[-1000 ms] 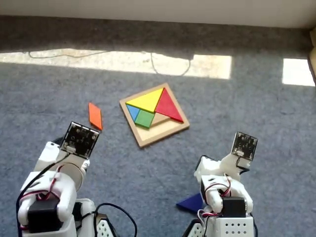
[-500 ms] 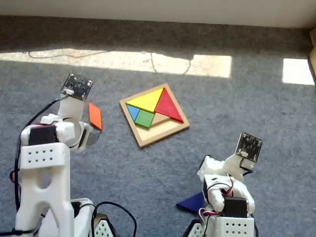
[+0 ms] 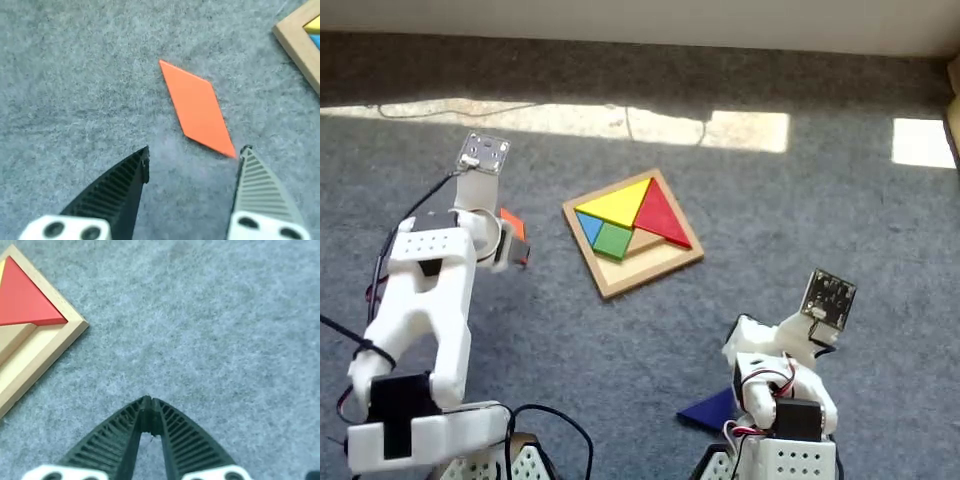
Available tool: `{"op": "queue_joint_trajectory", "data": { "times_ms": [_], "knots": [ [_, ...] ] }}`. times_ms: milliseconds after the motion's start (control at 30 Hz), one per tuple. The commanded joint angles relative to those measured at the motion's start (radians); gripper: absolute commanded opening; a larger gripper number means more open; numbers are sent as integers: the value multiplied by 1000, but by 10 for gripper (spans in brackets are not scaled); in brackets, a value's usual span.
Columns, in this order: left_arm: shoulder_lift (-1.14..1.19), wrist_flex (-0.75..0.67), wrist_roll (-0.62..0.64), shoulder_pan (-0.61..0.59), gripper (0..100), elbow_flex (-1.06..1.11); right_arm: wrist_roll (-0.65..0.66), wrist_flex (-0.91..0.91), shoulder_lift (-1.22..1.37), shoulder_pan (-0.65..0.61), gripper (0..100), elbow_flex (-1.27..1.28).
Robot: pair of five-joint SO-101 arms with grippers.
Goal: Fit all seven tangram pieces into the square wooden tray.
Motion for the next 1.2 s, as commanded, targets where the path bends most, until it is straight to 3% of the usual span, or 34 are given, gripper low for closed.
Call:
{"op": "queue_joint_trajectory", "data": {
  "times_ms": [0, 567, 900, 1167],
  "knots": [
    [90, -15, 8, -7, 277, -120, 12, 5, -10, 8, 10, 136],
    [341, -5, 3, 38, 274, -306, 12, 5, -10, 8, 10, 136],
    [524, 256, 0, 39, 139, -568, 12, 5, -10, 8, 10, 136],
    [476, 319, 0, 39, 61, -591, 12, 5, -10, 8, 10, 136]
  ]
}}
